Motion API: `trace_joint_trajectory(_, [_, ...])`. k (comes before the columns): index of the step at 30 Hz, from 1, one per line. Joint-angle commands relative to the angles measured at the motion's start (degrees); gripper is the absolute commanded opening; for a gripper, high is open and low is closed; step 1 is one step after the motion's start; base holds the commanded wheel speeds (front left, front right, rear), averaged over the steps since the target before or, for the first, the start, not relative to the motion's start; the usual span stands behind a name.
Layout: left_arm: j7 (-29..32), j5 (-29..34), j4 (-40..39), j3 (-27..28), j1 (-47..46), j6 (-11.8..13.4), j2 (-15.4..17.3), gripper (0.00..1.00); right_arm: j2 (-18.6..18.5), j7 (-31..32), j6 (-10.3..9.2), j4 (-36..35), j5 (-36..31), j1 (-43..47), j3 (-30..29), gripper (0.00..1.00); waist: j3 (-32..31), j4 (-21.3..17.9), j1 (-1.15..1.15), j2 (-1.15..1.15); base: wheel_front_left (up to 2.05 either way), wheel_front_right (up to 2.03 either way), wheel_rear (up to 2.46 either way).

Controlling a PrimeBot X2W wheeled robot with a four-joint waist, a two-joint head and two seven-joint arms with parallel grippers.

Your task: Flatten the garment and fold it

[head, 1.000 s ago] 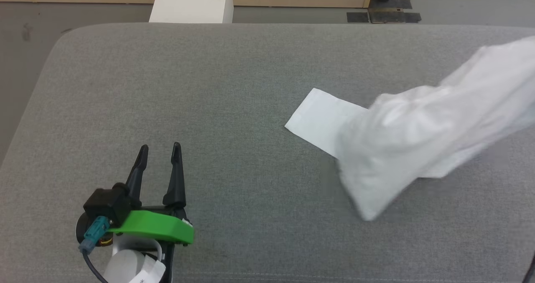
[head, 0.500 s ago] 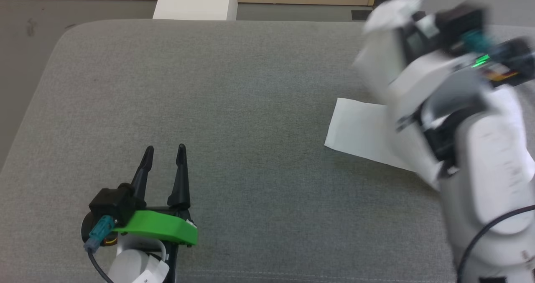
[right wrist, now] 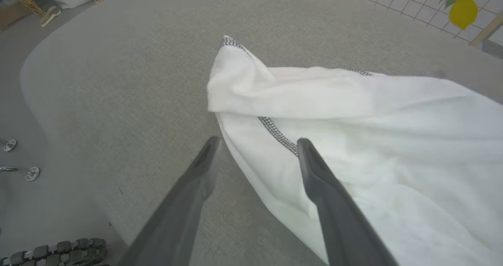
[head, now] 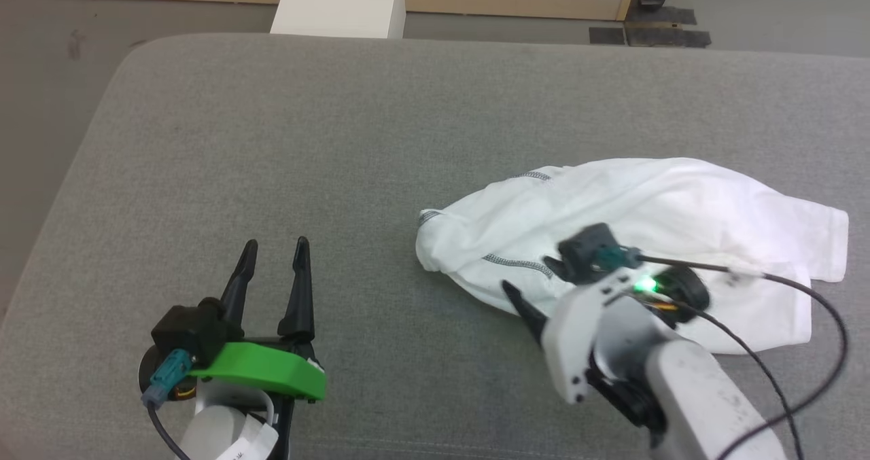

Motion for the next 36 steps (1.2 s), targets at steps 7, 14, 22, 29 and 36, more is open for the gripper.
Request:
trace_joint_trajectory(7, [-0.20,-0.09,-0.32,0.62,1.34,0.16,-0.19,1.00,1.16,-5.05,-0.10,-8.76,-3.15,11.07,-14.14,1.00,-1.99,-2.09,0.00,0.00,0.00,0.00,0.00])
trace_joint_trajectory(14, [-0.21,-0.08,-0.83,-0.18,-0.28,-0.01,-0.19,1.00,2.01,-7.85,-0.10,-10.73,-2.91,10.23,-18.91,1.00,-0.25,-0.83,0.00,0.00,0.00,0.00,0.00])
trace_joint_trajectory(22, [-0.21,-0.64,-1.24,-1.68,-2.68,0.07,-0.19,1.00,2.04,-5.57,-0.10,-0.08,2.72,-1.79,-17.47,1.00,3.86,3.49,0.00,0.00,0.00,0.00,0.00])
trace_joint_trajectory(29, [-0.21,-1.54,-1.19,-2.59,-3.99,0.24,-0.19,1.00,2.04,-1.03,-0.10,12.34,4.29,-11.39,-17.44,1.00,6.52,6.48,0.00,0.00,0.00,0.00,0.00])
trace_joint_trajectory(36, [-0.21,-2.16,-0.97,-3.42,-4.76,0.54,-0.19,1.00,2.04,-0.22,-0.10,20.21,4.58,-16.68,-17.69,0.24,7.45,7.74,0.00,0.00,0.00,0.00,0.00])
